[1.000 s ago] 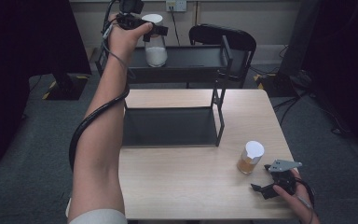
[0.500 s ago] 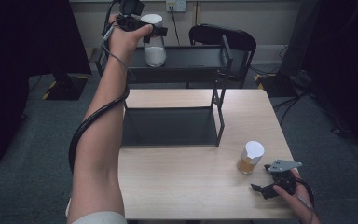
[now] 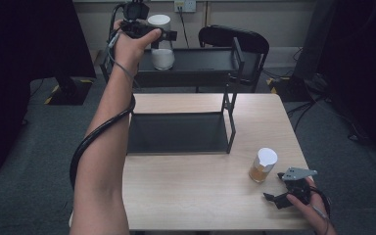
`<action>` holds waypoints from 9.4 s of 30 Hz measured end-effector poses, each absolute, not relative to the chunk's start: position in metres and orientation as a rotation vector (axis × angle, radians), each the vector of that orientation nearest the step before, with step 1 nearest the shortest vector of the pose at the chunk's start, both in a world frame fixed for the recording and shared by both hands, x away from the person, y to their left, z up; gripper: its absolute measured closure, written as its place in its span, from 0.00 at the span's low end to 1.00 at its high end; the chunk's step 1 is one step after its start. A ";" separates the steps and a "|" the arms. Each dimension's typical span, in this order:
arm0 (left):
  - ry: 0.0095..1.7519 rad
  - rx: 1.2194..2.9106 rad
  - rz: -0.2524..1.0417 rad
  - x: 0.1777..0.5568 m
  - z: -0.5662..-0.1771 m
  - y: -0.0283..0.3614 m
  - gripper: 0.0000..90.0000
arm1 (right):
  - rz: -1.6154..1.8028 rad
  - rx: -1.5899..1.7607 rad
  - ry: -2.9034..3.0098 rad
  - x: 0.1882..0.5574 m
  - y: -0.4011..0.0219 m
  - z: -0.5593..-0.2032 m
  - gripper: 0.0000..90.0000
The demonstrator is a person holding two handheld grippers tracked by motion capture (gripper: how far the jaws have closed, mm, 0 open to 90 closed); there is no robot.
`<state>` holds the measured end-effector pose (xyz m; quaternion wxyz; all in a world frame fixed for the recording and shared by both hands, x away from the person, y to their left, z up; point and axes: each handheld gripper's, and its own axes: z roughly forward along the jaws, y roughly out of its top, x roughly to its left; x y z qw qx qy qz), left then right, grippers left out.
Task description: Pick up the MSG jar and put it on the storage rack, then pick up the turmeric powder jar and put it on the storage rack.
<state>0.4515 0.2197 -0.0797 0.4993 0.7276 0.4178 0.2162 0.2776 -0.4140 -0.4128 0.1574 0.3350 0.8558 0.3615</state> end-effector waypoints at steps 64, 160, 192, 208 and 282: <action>0.817 1.777 0.395 0.375 -0.192 0.248 0.02 | 1.035 0.963 2.442 0.277 -0.414 -0.413 0.00; 0.862 1.900 0.225 0.304 -0.418 0.258 0.03 | 1.033 0.966 2.441 0.276 -0.413 -0.413 0.00; 0.857 2.190 0.381 0.276 -0.418 0.241 0.00 | 1.030 0.974 2.437 0.275 -0.412 -0.413 0.00; 0.857 2.189 0.382 0.276 -0.418 0.241 0.00 | 1.049 1.019 2.387 0.280 -0.413 -0.402 0.01; 0.858 2.189 0.381 0.276 -0.418 0.241 0.00 | 1.331 0.783 2.498 0.365 -0.308 -0.320 0.34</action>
